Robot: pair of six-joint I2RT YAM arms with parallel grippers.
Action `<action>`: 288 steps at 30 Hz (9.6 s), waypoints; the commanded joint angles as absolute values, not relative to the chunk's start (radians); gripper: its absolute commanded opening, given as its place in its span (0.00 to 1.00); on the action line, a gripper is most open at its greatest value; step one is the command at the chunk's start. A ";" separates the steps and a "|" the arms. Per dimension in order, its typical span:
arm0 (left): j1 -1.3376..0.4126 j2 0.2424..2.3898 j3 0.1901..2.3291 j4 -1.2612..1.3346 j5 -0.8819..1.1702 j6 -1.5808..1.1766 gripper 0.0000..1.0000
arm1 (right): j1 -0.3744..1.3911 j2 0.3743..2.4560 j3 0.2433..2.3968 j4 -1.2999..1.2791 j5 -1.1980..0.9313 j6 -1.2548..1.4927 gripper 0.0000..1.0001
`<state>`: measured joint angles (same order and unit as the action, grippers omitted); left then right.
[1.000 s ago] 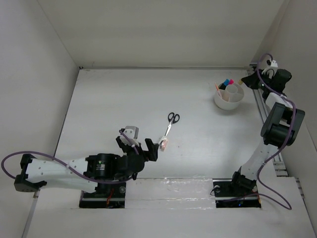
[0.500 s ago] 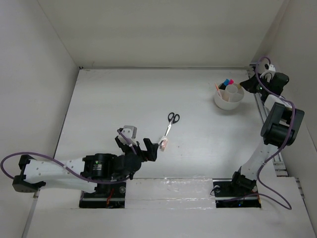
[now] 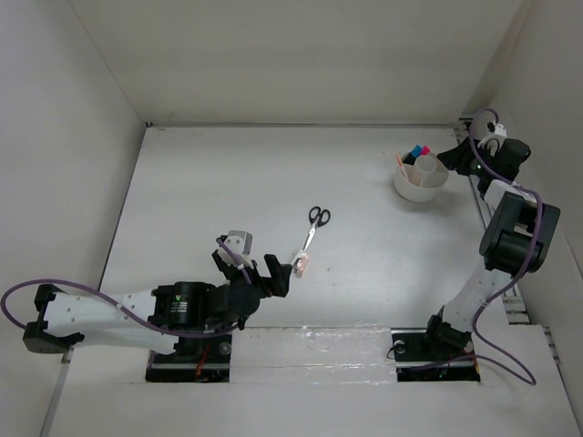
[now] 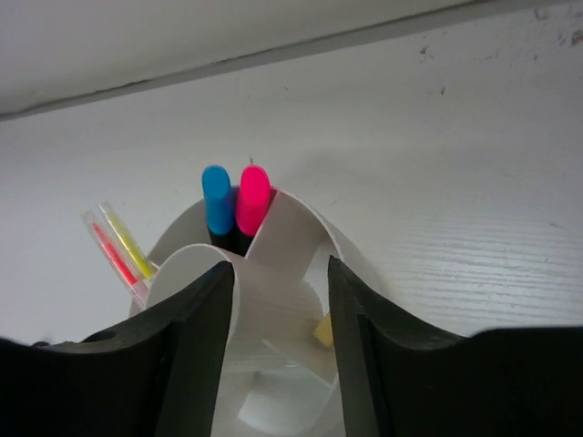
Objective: Sort the stationery into containers
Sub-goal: Place the stationery in the storage box, then pick up the stapler from the center of the board, then place the stapler in the storage box, then pick up the scissors from the center of the board.
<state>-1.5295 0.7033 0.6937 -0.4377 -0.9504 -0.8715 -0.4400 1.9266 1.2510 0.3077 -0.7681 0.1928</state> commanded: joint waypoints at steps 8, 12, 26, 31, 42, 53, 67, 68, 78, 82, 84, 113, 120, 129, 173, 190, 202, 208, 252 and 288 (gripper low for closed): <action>-1.526 0.703 0.672 -0.387 -0.940 -0.828 1.00 | -0.405 1.668 1.186 0.543 -0.633 0.362 1.00; -1.526 0.765 0.683 -0.365 -0.940 -0.815 1.00 | -0.243 1.579 1.285 0.274 -0.337 0.250 1.00; -1.174 1.207 0.801 -0.173 -0.684 -0.598 1.00 | 0.231 0.979 0.870 0.207 -0.178 0.353 1.00; -1.076 1.361 0.835 -0.118 -0.603 -0.505 1.00 | 0.370 0.818 0.859 -0.024 -0.075 0.330 1.00; -0.992 1.435 0.785 0.062 -0.416 -0.399 1.00 | 0.523 0.686 0.792 -0.110 -0.055 0.319 1.00; -0.992 1.517 0.779 0.018 -0.359 -0.477 1.00 | 0.600 0.732 0.773 -0.077 -0.023 0.341 1.00; -1.002 1.546 0.756 -0.035 -0.356 -0.538 0.88 | 0.650 0.750 0.773 -0.057 0.014 0.368 1.00; -1.002 1.546 0.756 -0.035 -0.356 -0.538 0.88 | 0.650 0.750 0.773 -0.057 0.014 0.368 1.00; -1.025 1.638 0.810 -0.103 -0.365 -0.566 0.15 | 0.660 0.750 0.773 -0.057 0.023 0.368 0.98; -1.035 1.605 0.834 -0.178 -0.400 -0.597 0.00 | 0.669 0.750 0.773 -0.057 0.035 0.388 0.97; -1.035 1.521 0.834 -0.187 -0.426 -0.607 0.00 | 0.669 0.782 0.773 -0.057 0.046 0.397 0.97; -1.045 0.790 0.469 0.532 -0.157 -0.078 0.00 | 0.747 0.999 0.773 0.192 -0.310 0.646 0.91; -1.045 0.799 0.469 0.532 -0.120 -0.078 0.00 | 0.776 1.046 0.782 0.218 -0.292 0.646 0.86; -1.045 0.790 0.469 0.532 -0.087 -0.078 0.00 | 0.796 1.097 0.782 0.248 -0.281 0.666 0.74; -1.055 0.815 0.937 -0.621 -0.672 -0.845 1.00 | 0.121 1.331 1.203 -0.373 0.839 0.615 0.00; -1.055 0.784 0.884 -0.494 -0.541 -0.752 1.00 | -0.028 1.551 1.278 -0.201 0.713 0.546 0.00; -1.055 0.793 0.874 -0.476 -0.520 -0.732 1.00 | -0.037 1.623 1.276 -0.135 0.632 0.537 0.00; -1.055 0.793 0.865 -0.456 -0.511 -0.723 1.00 | -0.046 1.644 1.267 -0.115 0.614 0.546 0.00; -1.055 0.805 0.865 -0.457 -0.514 -0.724 1.00 | 0.038 1.534 1.169 -0.135 0.620 0.583 0.68; -0.657 1.824 1.335 -0.169 -0.089 -0.318 0.89 | 0.400 1.114 0.963 -0.152 0.225 0.377 0.84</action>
